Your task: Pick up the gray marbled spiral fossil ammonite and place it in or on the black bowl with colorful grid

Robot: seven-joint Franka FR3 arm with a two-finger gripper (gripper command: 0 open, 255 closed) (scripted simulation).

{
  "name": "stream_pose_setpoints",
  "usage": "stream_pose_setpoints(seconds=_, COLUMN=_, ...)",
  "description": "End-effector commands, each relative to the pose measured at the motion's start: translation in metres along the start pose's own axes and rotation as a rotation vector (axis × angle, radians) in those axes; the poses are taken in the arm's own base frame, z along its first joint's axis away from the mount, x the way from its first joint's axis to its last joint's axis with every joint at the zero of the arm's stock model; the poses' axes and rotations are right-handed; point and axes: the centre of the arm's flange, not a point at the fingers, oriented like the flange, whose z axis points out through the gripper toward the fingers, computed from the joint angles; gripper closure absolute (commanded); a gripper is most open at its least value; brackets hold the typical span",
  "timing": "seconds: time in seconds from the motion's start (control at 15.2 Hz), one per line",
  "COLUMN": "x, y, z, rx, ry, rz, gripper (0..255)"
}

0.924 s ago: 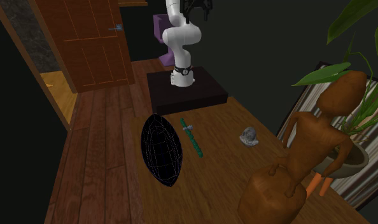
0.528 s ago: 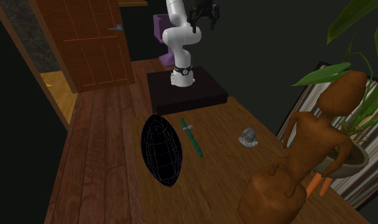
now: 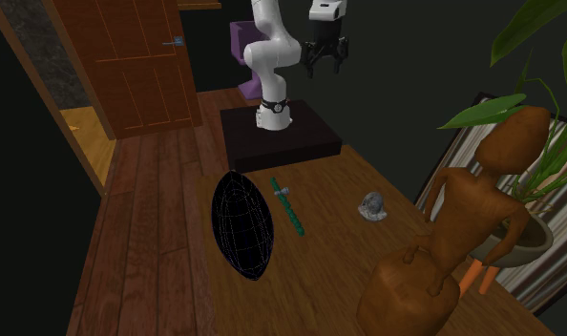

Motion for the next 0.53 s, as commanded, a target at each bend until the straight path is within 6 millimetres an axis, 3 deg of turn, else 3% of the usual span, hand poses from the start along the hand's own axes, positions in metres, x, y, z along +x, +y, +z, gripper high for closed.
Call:
stream_pose_setpoints(seconds=0.0, x=0.02, y=-0.006, z=0.019, rx=-0.005, ry=-0.01, rz=0.001, gripper=0)
stream_pose_setpoints(seconds=0.46, x=0.088, y=-0.032, z=0.083, rx=-0.022, ry=-0.046, rz=0.003, gripper=0)
